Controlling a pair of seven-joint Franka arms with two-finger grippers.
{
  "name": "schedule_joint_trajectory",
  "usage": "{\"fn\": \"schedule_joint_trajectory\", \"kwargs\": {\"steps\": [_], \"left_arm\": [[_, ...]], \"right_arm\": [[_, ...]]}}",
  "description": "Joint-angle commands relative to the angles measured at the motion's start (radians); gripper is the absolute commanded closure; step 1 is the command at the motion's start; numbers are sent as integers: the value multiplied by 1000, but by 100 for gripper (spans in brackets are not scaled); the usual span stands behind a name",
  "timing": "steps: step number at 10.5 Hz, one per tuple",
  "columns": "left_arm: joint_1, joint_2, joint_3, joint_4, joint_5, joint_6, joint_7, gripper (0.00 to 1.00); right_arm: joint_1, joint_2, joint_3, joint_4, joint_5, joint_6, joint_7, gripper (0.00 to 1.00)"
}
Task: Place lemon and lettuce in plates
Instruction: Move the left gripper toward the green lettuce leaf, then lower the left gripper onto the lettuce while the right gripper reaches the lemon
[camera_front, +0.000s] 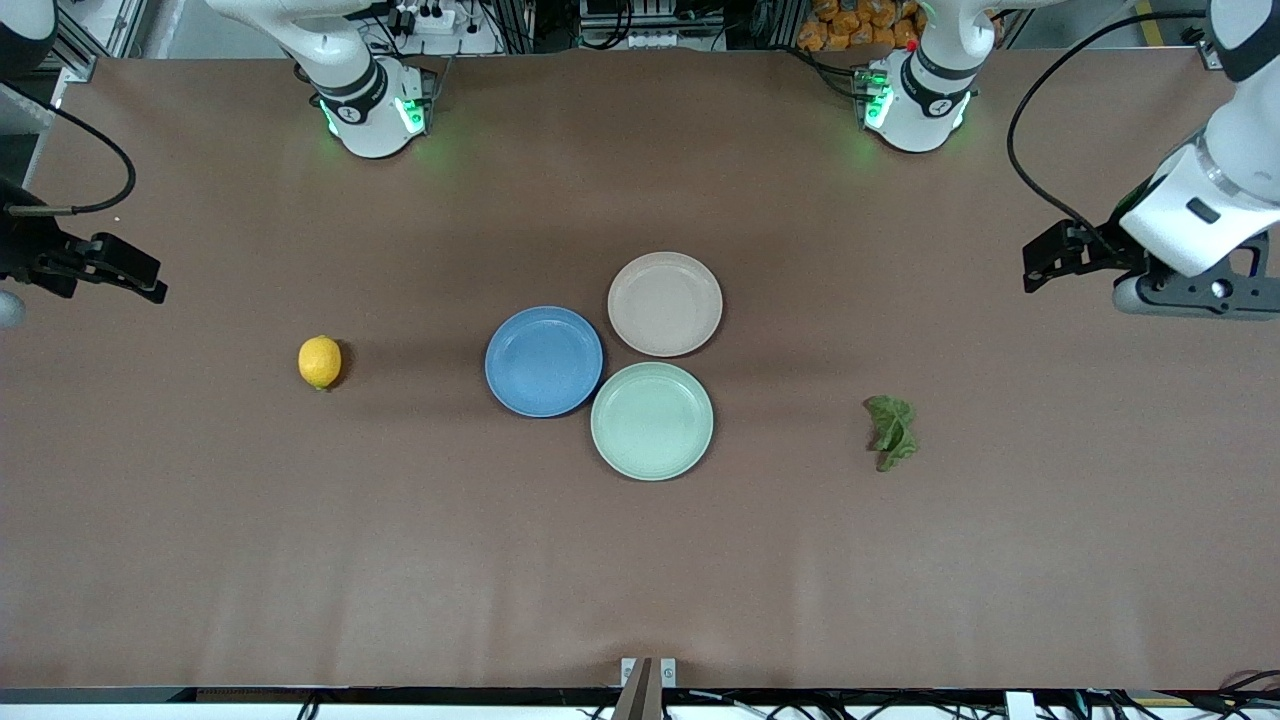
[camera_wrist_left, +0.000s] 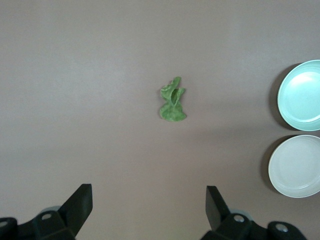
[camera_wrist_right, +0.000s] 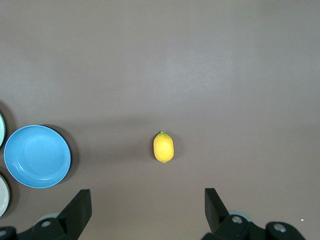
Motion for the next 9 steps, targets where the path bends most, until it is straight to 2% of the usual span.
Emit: {"fn": "schedule_joint_trajectory", "kwargs": {"steps": [1, 3, 7, 9], "left_arm": [[-21, 56, -5, 19, -14, 28, 10, 0], [-21, 87, -8, 12, -11, 99, 11, 0], [-38, 240, -8, -15, -1, 203, 25, 0], [-32, 297, -11, -36, 34, 271, 30, 0]], "right_arm": [[-17, -20, 15, -31, 13, 1, 0, 0], [-17, -20, 15, -54, 13, 14, 0, 0], [-9, -6, 14, -83, 13, 64, 0, 0], [6, -1, 14, -132, 11, 129, 1, 0]]}}
